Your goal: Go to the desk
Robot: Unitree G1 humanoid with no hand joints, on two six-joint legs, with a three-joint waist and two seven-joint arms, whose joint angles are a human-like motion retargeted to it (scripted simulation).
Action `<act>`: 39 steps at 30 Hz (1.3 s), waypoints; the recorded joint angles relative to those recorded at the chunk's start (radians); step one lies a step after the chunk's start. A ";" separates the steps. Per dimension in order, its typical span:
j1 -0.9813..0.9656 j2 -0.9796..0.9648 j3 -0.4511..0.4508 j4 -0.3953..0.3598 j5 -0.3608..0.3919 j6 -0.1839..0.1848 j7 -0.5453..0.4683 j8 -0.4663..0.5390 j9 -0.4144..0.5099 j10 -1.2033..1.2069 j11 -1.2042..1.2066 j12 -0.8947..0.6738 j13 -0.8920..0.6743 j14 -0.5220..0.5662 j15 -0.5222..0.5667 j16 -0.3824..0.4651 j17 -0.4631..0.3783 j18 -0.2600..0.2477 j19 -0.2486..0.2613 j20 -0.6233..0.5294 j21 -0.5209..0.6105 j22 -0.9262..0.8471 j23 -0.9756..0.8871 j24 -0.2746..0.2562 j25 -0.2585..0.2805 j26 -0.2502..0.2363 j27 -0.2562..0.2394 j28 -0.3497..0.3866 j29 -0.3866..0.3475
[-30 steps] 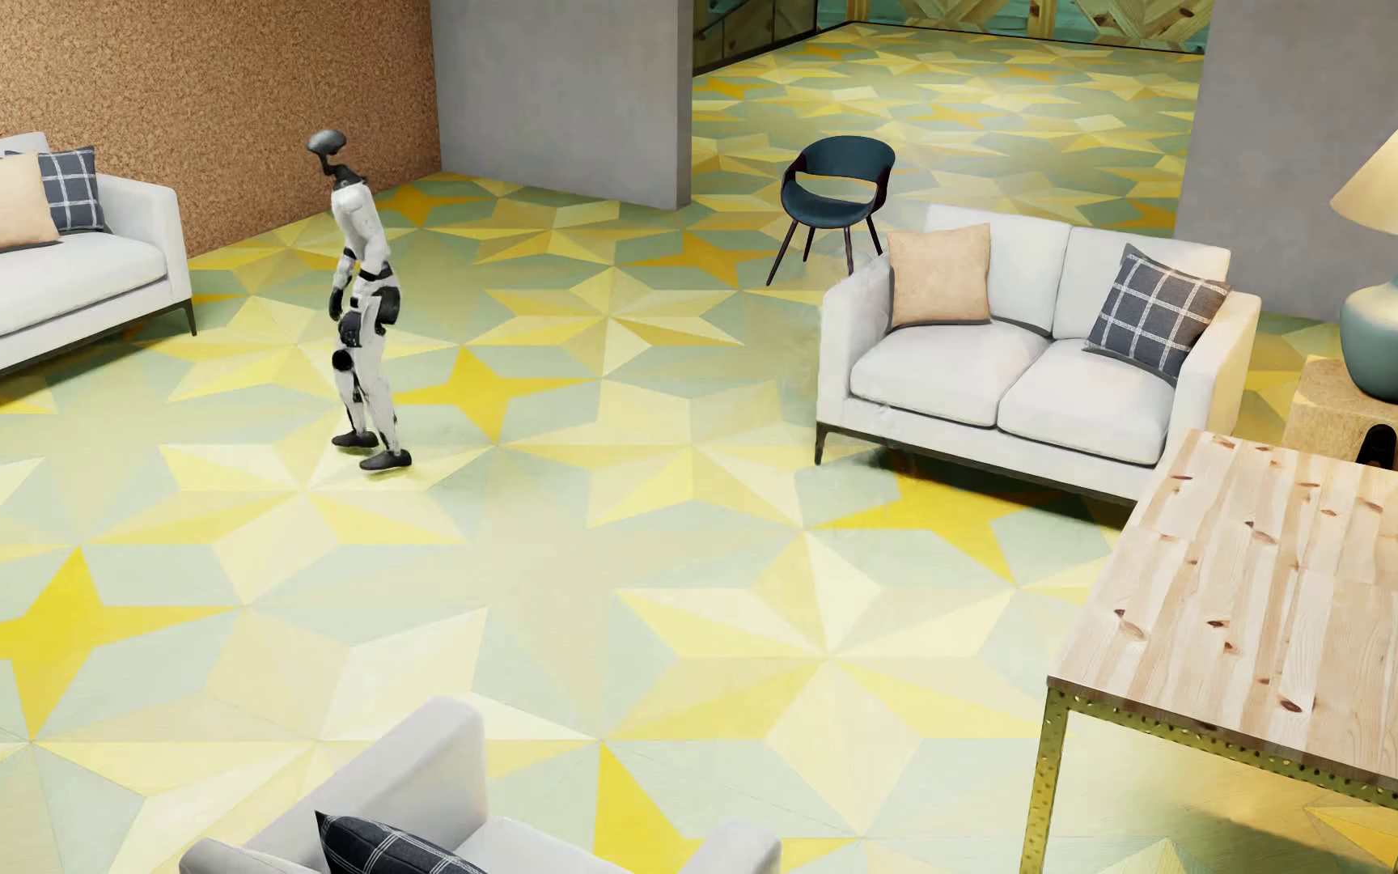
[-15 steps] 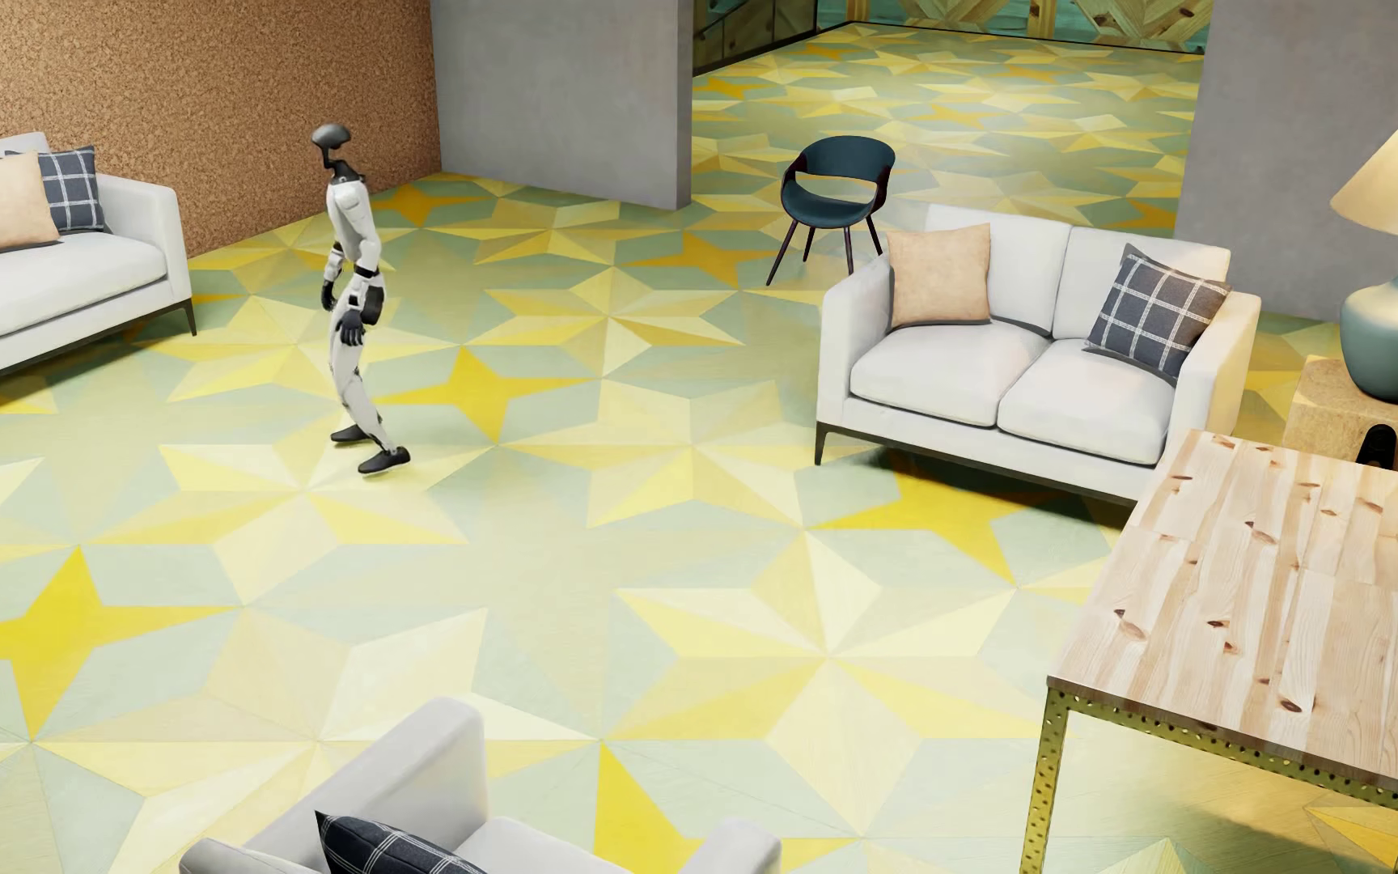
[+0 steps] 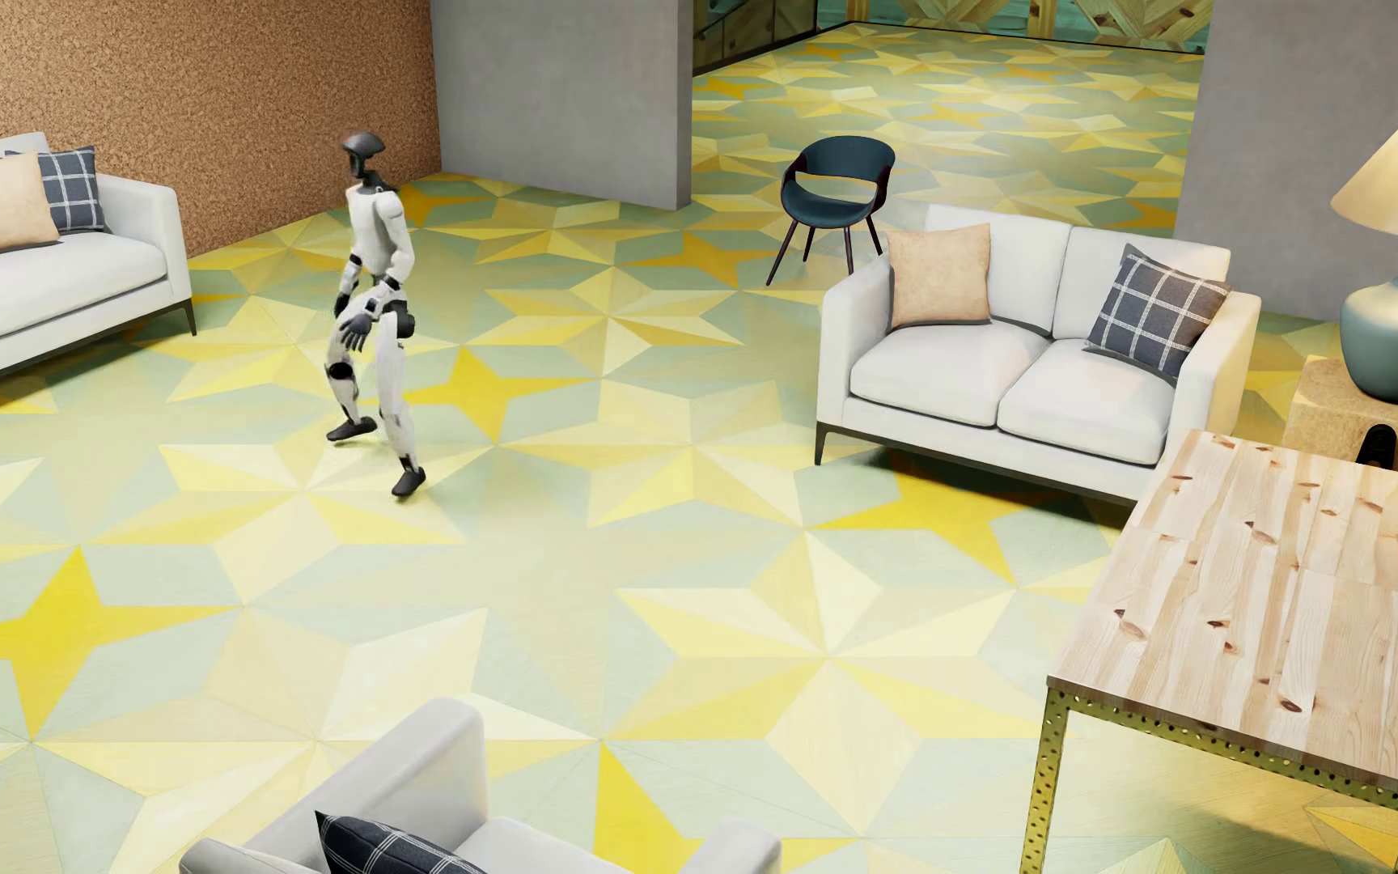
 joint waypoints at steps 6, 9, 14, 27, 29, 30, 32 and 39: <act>-0.027 -0.188 -0.058 -0.243 0.225 -0.035 -0.261 0.149 0.031 -0.069 0.458 0.055 0.081 -0.057 -0.203 0.010 0.188 0.012 -0.107 0.154 0.018 -0.086 0.011 -0.165 -0.072 0.063 -0.027 0.051 0.115; -0.037 -0.288 -0.075 -0.348 0.448 -0.039 -0.407 0.129 0.026 -0.133 0.489 0.027 0.137 -0.043 -0.212 0.055 0.227 0.022 -0.021 0.173 -0.049 -0.131 -0.093 -0.175 -0.097 0.067 -0.066 0.036 0.082; -0.049 -0.320 -0.092 -0.578 0.787 -0.051 -0.761 0.185 0.013 -0.123 0.089 -0.180 0.300 -0.030 -0.209 0.067 0.169 0.125 0.038 0.019 -0.137 -0.100 -0.239 -0.122 -0.182 0.049 -0.079 0.036 0.040; -0.437 0.133 -0.057 -0.053 0.545 0.049 -0.546 -0.308 -0.012 0.744 -0.171 -0.039 -0.048 0.207 -0.452 0.266 0.090 0.084 -0.313 0.006 -0.304 0.248 -0.204 -0.103 -0.168 0.233 -0.246 0.017 -0.191; -0.521 0.210 0.013 -0.083 0.545 0.053 -0.613 -0.305 -0.012 0.602 -0.168 0.076 -0.227 0.205 -0.509 0.290 0.012 0.042 -0.277 0.154 -0.196 0.155 -0.201 -0.203 -0.194 0.179 -0.284 0.069 -0.183; -0.541 0.244 0.038 -0.108 0.541 0.051 -0.639 -0.299 -0.013 0.474 -0.166 0.134 -0.324 0.214 -0.536 0.285 -0.020 0.004 -0.260 0.223 -0.136 0.115 -0.201 -0.245 -0.205 0.162 -0.289 0.098 -0.169; -0.520 0.325 0.070 -0.146 0.533 0.042 -0.656 -0.299 -0.022 0.081 -0.202 0.226 -0.507 0.313 -0.573 0.237 -0.064 -0.053 -0.224 0.346 -0.017 0.064 -0.201 -0.295 -0.219 0.169 -0.248 0.160 -0.105; -0.333 0.508 0.116 -0.245 0.370 -0.005 -0.550 -0.252 -0.027 -0.151 0.032 0.316 -0.530 0.306 -0.408 0.001 0.014 0.015 0.004 0.394 0.063 0.150 -0.324 -0.150 -0.189 0.220 -0.188 0.048 -0.083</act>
